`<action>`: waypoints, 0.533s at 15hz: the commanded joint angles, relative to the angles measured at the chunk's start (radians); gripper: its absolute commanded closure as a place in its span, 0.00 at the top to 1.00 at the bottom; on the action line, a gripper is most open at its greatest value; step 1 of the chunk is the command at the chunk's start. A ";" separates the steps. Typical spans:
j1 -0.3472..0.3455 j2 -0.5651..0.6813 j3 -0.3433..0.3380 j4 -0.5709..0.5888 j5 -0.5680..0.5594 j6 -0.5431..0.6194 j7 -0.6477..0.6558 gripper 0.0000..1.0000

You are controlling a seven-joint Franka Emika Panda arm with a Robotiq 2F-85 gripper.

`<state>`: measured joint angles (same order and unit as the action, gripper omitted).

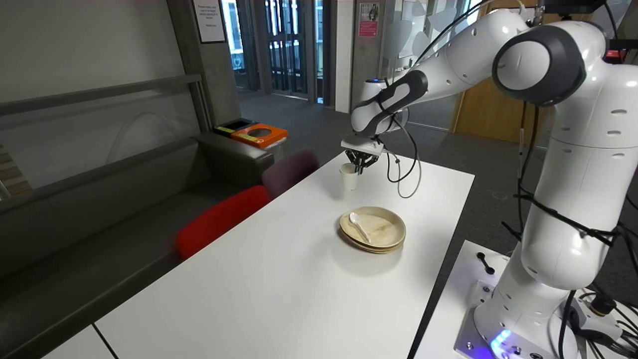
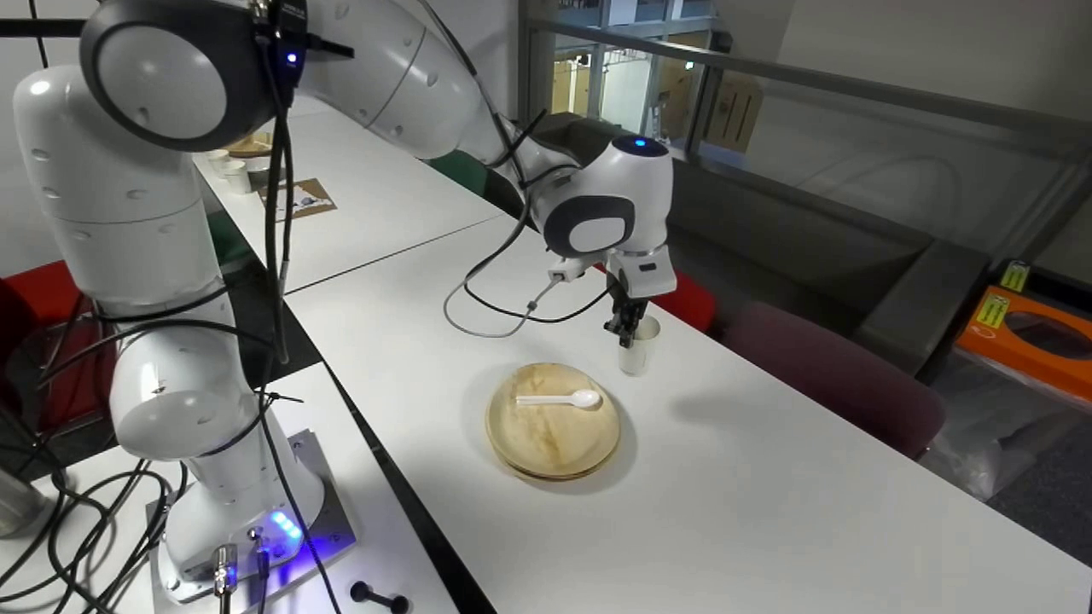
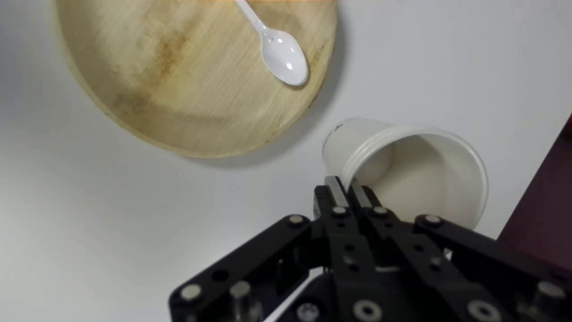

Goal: Put the cup on the plate

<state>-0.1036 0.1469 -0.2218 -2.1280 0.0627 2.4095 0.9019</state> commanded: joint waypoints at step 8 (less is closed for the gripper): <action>-0.027 -0.242 0.031 -0.260 0.029 -0.100 -0.059 0.01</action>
<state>-0.1068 -0.0195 -0.2074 -2.3229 0.0644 2.3334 0.8796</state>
